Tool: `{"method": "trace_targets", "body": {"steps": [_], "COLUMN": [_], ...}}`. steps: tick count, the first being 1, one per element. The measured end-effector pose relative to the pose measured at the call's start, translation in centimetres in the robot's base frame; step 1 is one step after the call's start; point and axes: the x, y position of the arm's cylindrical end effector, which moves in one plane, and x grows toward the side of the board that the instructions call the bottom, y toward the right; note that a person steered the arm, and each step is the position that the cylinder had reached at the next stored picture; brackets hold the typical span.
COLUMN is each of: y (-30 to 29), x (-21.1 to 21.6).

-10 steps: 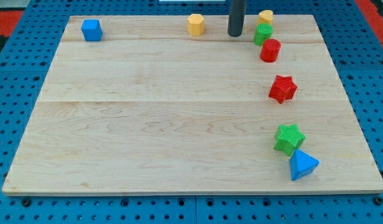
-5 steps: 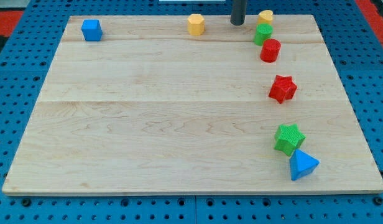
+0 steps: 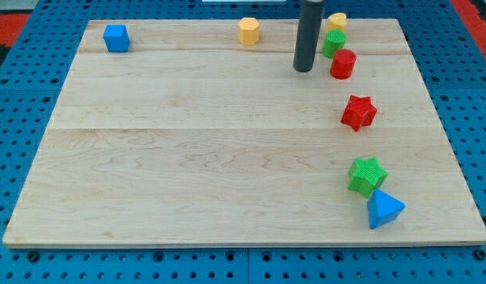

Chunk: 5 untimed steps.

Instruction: Push the green star towards the center

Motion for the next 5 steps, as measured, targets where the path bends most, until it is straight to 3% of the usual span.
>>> {"method": "trace_targets", "body": {"steps": [2, 5], "y": [-3.2, 2.2], "x": [7.3, 12.7]}}
